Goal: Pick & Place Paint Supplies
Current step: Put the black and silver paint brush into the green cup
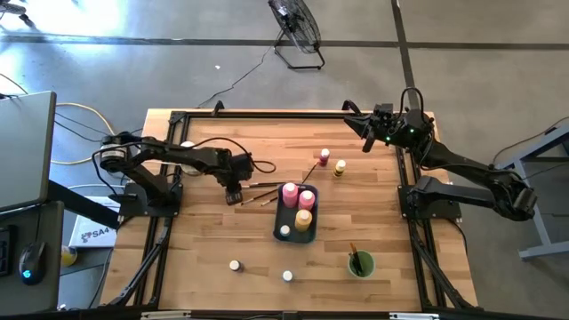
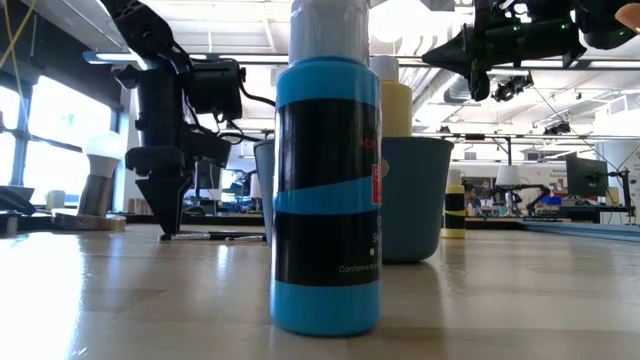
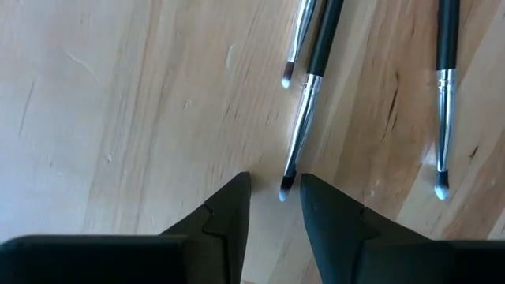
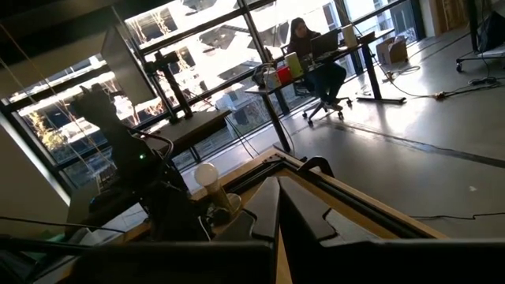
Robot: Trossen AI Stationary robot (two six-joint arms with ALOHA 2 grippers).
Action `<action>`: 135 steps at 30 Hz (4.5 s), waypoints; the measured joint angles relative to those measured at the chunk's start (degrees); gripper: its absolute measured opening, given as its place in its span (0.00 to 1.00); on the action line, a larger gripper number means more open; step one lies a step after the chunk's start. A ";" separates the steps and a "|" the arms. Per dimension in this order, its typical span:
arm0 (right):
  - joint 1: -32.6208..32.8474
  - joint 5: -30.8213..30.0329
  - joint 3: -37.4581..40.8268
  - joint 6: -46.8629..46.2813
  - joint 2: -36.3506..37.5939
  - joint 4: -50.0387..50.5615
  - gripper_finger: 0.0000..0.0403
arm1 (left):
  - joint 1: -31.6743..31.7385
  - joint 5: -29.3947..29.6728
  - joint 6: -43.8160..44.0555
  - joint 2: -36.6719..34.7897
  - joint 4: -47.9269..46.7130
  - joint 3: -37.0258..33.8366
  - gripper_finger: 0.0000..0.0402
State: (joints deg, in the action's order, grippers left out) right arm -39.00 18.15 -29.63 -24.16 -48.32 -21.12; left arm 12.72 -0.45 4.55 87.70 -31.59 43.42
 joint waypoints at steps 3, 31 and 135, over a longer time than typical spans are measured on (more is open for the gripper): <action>0.00 0.00 0.01 0.00 -0.02 0.00 0.00 | 0.01 -0.19 0.05 0.02 -0.15 0.02 0.24; 0.00 0.00 0.01 0.02 -0.02 0.00 0.00 | -0.05 -5.71 -1.30 -3.58 -7.66 2.74 0.00; 50.94 -49.61 -37.81 47.01 -28.04 36.26 0.00 | -11.11 1.16 19.41 20.83 -58.32 85.06 0.00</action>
State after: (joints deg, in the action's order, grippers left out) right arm 11.94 -31.46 -67.44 22.85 -76.36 15.13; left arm 1.61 0.71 23.95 108.53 -89.91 128.48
